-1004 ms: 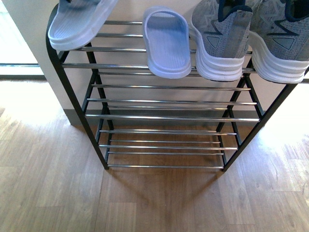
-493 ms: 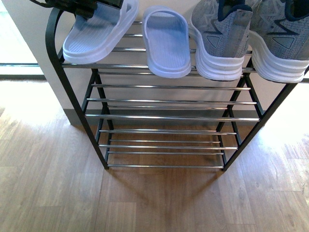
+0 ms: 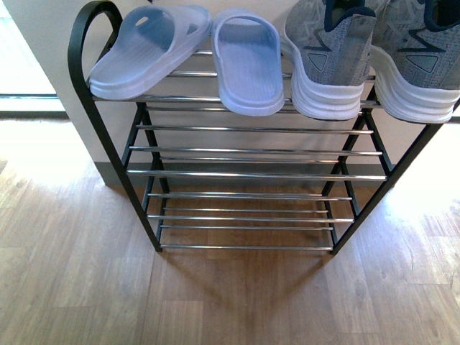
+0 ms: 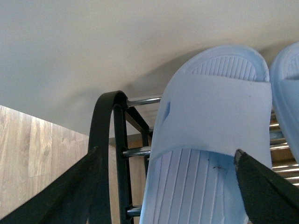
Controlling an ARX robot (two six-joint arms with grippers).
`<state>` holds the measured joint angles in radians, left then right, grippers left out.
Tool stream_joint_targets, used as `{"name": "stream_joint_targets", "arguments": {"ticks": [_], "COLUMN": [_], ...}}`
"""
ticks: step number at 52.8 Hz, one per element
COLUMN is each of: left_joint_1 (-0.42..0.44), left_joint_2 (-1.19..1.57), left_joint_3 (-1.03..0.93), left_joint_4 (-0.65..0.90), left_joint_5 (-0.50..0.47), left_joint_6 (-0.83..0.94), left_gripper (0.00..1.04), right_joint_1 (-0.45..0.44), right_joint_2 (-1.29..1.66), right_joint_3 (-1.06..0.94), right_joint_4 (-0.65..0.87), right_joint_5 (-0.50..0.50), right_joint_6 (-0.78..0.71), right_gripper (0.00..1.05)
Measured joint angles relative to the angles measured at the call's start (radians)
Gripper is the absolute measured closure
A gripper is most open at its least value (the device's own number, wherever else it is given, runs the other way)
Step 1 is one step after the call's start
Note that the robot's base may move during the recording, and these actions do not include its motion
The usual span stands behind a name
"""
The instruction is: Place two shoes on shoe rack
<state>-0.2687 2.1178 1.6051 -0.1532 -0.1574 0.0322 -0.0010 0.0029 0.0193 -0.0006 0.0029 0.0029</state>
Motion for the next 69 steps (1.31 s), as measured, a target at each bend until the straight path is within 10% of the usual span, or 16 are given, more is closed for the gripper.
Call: {"name": "stream_joint_targets", "arguments": {"ticks": [38,56,69], "left_joint_1": [0.003,0.051,0.183], "left_joint_2": [-0.676,-1.252,-1.582], "left_joint_3": [-0.723,-1.102,-1.243], "left_joint_4": [0.449,0.305,0.198], "left_joint_5": [-0.146,-0.303,-0.234], "left_joint_6": [-0.057,-0.129,-0.265], "left_gripper": [0.09,0.09,0.09], "right_joint_1": [0.000,0.000,0.000], "right_joint_2": [0.000,0.000,0.000], "right_joint_3": [0.000,0.000,0.000], "right_joint_4": [0.000,0.000,0.000], "right_joint_5": [0.000,0.000,0.000], "right_joint_6": [0.000,0.000,0.000], "right_gripper": [0.09,0.09,0.09]}}
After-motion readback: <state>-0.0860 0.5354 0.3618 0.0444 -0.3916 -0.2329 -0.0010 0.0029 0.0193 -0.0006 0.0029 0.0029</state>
